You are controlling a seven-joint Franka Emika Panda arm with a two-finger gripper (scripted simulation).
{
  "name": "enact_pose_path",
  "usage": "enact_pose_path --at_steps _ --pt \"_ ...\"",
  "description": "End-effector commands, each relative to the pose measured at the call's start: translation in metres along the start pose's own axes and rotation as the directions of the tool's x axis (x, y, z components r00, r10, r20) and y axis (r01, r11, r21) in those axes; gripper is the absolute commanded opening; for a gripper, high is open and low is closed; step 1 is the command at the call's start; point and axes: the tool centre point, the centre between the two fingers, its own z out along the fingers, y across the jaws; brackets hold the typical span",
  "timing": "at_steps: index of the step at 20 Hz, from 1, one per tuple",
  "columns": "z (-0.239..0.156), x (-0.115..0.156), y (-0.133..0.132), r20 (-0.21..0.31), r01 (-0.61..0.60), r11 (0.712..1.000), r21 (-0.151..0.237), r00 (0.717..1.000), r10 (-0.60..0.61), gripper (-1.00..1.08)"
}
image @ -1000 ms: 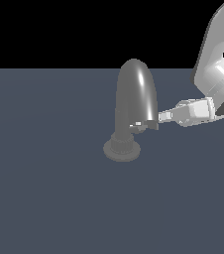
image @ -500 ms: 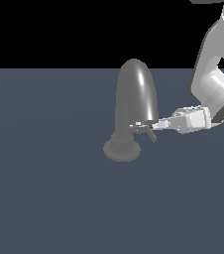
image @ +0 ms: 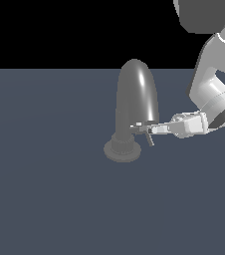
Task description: Turn on the faucet by rotating a designated handle.
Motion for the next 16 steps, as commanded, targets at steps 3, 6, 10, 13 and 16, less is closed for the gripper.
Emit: enact_pose_path --at_steps 3,6,10,13,16 --pt "0.001 0.024 -0.023 -0.001 -0.019 0.999 0.027 1.000 0.019 -1.00" --pt "0.000 0.031 -0.029 0.001 -0.026 0.999 0.029 1.000 0.026 -1.00" --pt "0.000 0.040 -0.037 0.005 -0.035 0.999 0.030 0.999 0.035 -1.00" --pt "0.000 0.046 -0.043 0.007 -0.042 0.999 0.031 0.999 0.041 -1.00" --pt "0.000 0.050 -0.046 0.008 -0.046 0.998 0.031 0.999 0.046 -1.00"
